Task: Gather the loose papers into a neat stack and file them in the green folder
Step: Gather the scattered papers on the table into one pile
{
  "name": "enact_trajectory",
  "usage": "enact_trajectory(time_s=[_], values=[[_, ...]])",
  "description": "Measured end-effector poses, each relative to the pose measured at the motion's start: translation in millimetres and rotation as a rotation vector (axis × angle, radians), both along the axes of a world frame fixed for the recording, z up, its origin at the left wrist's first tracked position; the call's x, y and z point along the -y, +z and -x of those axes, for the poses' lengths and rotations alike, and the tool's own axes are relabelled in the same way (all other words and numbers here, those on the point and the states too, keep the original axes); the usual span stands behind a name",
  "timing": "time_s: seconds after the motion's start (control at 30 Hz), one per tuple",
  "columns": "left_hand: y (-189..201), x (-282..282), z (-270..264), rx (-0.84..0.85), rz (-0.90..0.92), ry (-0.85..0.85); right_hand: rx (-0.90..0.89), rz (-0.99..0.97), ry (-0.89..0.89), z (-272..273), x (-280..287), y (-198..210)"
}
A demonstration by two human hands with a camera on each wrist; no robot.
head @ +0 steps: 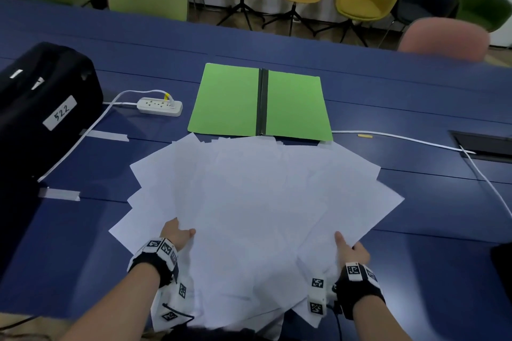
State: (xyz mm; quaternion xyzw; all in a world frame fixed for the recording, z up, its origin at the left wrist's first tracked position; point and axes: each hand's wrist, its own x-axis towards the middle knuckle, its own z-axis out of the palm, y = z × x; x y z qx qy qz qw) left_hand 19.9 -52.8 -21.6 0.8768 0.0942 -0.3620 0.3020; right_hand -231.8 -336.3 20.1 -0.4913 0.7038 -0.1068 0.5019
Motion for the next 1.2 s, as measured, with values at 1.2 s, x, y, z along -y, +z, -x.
enact_trajectory(time_s=[1.2], values=[[7, 3, -2, -0.012, -0.043, 0.002, -0.119, 0.148, 0.184, -33, 39, 29]])
